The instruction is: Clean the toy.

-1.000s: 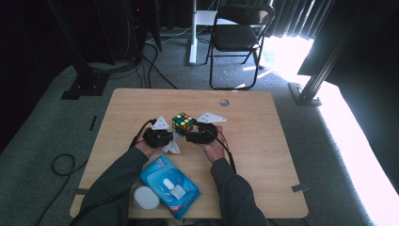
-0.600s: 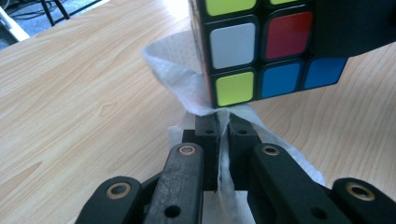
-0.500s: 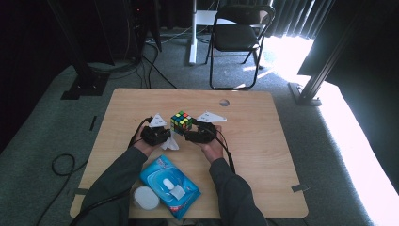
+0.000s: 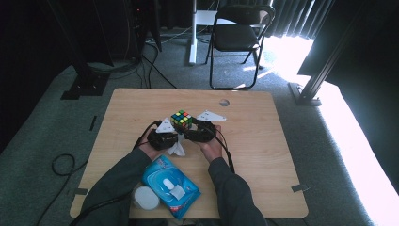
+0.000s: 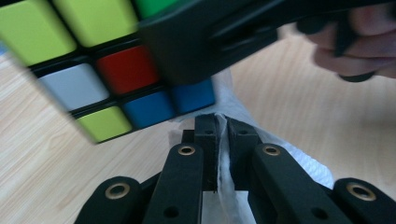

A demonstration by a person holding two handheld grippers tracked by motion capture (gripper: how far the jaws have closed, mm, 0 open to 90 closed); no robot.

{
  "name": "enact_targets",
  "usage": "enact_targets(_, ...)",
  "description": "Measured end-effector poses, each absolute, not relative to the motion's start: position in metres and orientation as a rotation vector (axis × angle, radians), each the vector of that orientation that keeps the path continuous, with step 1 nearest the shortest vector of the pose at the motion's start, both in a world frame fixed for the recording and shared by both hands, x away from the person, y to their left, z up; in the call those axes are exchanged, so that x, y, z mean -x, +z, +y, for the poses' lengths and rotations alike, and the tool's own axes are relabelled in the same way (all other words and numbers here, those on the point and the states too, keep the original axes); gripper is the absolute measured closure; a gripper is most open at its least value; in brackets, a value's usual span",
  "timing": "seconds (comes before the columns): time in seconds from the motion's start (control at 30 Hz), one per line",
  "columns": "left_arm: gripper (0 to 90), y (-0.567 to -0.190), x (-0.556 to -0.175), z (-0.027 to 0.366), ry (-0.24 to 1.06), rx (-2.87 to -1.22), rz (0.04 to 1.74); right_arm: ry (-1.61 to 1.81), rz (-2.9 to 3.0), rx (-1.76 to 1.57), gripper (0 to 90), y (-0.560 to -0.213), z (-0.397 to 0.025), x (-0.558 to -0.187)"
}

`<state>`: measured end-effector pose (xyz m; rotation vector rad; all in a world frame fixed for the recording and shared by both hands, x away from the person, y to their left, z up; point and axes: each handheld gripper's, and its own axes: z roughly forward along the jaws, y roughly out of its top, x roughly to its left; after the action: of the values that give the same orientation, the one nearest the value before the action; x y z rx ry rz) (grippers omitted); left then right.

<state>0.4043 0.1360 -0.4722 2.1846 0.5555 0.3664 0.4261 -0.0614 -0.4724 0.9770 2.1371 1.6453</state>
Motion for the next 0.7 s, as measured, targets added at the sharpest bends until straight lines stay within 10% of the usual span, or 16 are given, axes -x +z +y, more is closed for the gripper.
enact_targets(0.7,85.5,-0.479,-0.420,0.176,0.381,-2.086,0.740,1.622,2.129,-0.989,34.4,-0.475,-0.070,-0.426)
